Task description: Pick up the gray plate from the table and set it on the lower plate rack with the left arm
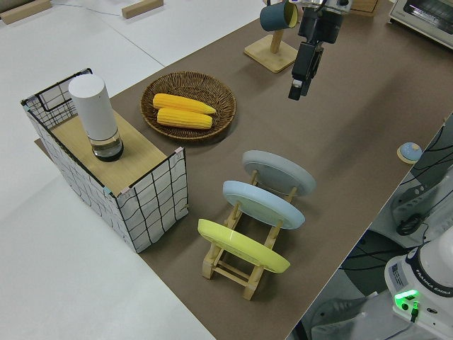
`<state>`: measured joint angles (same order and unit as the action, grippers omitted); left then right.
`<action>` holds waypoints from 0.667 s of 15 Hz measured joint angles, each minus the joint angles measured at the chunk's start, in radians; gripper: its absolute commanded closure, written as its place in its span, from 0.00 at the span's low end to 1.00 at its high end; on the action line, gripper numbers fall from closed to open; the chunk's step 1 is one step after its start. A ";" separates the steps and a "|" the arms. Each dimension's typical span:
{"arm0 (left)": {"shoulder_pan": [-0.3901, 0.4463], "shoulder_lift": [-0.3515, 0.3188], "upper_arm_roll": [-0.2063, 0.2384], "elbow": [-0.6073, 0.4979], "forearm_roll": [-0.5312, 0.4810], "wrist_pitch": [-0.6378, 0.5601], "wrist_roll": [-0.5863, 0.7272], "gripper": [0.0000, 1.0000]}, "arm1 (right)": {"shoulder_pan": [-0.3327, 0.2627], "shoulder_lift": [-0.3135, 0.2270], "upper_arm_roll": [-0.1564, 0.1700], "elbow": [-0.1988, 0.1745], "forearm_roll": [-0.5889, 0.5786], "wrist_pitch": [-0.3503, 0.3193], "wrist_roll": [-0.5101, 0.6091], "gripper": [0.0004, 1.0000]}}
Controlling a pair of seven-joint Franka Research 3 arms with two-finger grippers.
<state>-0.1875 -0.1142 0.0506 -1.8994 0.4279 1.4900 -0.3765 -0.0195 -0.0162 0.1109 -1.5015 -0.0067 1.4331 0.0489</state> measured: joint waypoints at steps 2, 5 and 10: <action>0.011 0.000 0.006 0.044 -0.104 0.000 0.074 0.01 | 0.000 0.000 0.000 0.000 0.000 0.000 0.000 0.01; 0.041 -0.001 0.013 0.118 -0.236 0.001 0.193 0.01 | 0.000 0.000 0.000 0.000 0.000 0.000 0.000 0.01; 0.052 -0.003 0.047 0.229 -0.391 0.000 0.306 0.01 | 0.000 0.000 0.000 0.000 0.000 0.000 0.000 0.01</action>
<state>-0.1353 -0.1173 0.0978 -1.6700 0.0373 1.4903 -0.0701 -0.0195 -0.0162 0.1109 -1.5015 -0.0067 1.4331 0.0489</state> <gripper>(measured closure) 0.004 0.009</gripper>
